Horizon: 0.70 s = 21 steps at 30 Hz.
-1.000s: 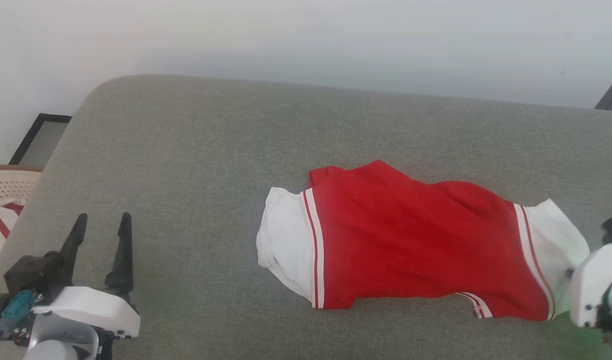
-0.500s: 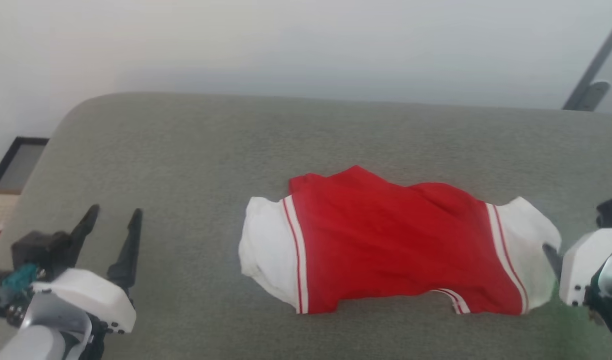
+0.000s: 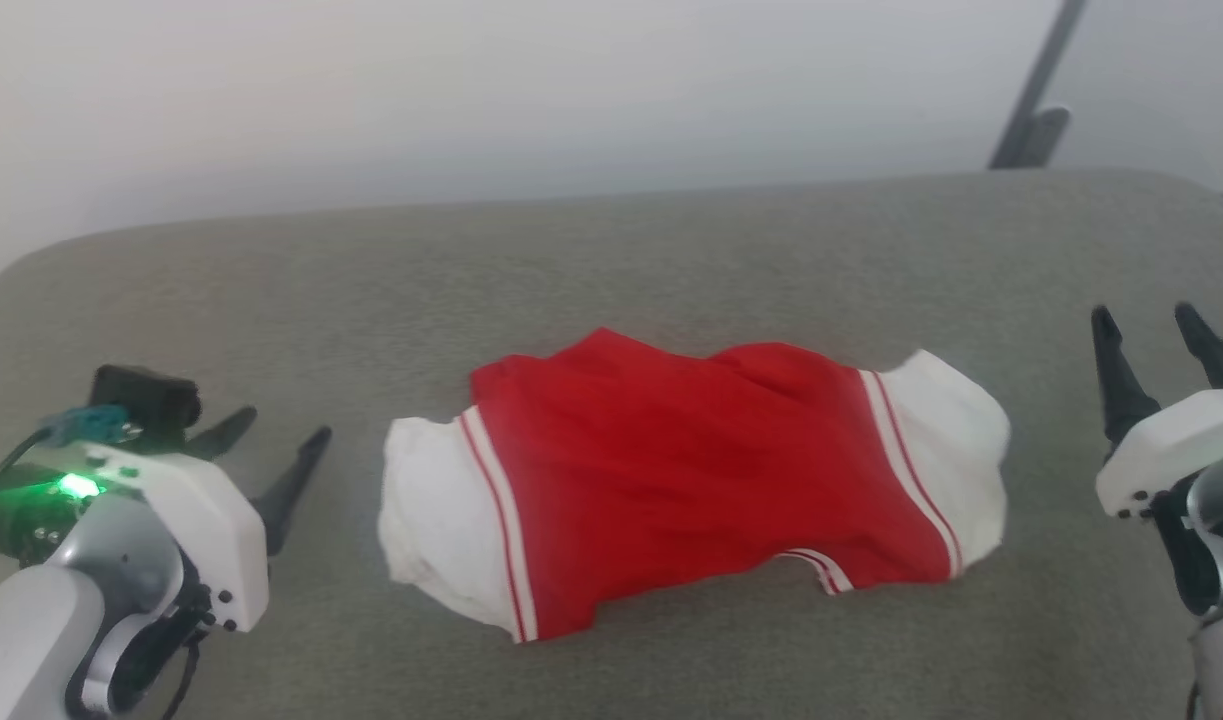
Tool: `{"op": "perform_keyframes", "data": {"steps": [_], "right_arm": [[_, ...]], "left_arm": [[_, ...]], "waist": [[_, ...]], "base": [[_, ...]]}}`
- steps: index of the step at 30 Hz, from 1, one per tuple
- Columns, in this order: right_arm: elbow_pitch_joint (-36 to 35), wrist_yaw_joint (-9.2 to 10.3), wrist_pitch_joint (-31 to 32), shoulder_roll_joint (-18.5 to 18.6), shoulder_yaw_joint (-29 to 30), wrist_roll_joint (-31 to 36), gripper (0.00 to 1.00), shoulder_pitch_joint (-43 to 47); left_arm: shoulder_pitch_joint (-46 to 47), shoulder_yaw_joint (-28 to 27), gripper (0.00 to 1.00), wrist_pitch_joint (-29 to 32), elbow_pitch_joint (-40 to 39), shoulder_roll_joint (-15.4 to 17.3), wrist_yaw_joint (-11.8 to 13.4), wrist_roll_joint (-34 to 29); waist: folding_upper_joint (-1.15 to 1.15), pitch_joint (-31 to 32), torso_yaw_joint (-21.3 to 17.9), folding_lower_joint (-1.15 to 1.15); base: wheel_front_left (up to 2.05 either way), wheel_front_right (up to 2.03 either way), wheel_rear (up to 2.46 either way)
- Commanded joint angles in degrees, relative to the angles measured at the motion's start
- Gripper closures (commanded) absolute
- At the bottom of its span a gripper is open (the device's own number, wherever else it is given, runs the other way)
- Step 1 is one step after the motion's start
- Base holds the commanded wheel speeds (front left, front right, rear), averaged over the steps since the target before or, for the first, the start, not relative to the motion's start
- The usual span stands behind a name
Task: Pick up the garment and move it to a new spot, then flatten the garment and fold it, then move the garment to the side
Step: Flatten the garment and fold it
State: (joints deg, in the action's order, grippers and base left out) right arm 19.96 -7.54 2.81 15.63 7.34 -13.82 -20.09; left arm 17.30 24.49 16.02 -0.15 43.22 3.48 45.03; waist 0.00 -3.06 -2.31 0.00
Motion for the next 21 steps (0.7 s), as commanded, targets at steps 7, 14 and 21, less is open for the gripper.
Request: {"op": "perform_keyframes", "data": {"steps": [7, 14, 21], "right_arm": [[-7.92, 0.09, -3.02, -4.45, 3.42, 4.00, 0.00, 1.95], [-12.98, 0.09, -2.91, -6.62, 5.32, 5.04, 0.00, 2.75], [-15.82, 0.09, -3.36, -8.02, 6.63, 5.15, 0.00, 3.50]], "left_arm": [[4.71, 4.09, 0.00, 12.77, 4.40, -0.77, -1.19, 3.34], [7.04, 6.43, 0.00, 21.20, 10.10, -1.98, -0.27, 6.04], [9.05, 6.99, 0.00, 22.08, 16.72, -3.59, -1.73, 6.80]], "waist": [[0.00, -2.87, -4.60, 0.00], [0.00, -4.85, -5.98, 0.00], [0.00, -6.25, -6.31, 0.00]], "base": [[0.00, 0.00, 0.00], [0.00, 0.00, 0.00], [0.00, 0.00, 0.00]]}}
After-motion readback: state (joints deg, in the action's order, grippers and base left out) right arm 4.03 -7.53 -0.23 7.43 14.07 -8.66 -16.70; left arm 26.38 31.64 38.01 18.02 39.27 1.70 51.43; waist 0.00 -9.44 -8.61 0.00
